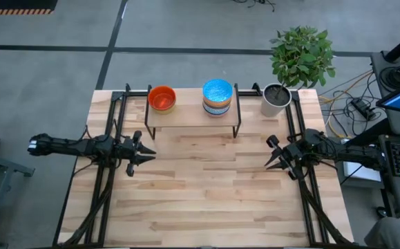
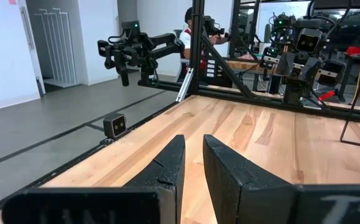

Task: Place and stack bowls onto a shelf
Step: Return to Home Position

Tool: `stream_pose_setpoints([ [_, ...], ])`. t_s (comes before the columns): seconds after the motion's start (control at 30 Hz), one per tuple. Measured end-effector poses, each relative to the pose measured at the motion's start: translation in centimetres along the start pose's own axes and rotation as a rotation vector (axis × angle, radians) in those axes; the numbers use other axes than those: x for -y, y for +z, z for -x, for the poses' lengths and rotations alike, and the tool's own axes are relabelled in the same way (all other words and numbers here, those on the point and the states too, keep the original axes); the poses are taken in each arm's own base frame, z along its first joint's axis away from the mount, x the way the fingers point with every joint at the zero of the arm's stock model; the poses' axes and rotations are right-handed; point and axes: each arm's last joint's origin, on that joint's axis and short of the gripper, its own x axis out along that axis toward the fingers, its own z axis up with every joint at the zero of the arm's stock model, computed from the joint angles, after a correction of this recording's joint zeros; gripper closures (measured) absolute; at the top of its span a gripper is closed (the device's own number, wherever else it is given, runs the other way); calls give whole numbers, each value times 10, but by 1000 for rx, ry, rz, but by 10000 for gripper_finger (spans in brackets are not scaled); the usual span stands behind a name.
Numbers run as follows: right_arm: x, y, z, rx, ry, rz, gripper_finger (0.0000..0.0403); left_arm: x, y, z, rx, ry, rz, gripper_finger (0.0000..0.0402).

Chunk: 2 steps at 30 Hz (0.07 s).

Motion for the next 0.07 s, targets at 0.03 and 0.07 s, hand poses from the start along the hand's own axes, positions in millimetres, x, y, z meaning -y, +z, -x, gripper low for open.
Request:
stream_pose_setpoints([
  [0.03, 0, 0, 0, 0, 0, 0, 355, 0, 0, 0, 0, 0, 0, 326],
  [0.07, 0, 0, 0, 0, 0, 0, 355, 0, 0, 0, 0, 0, 0, 326],
])
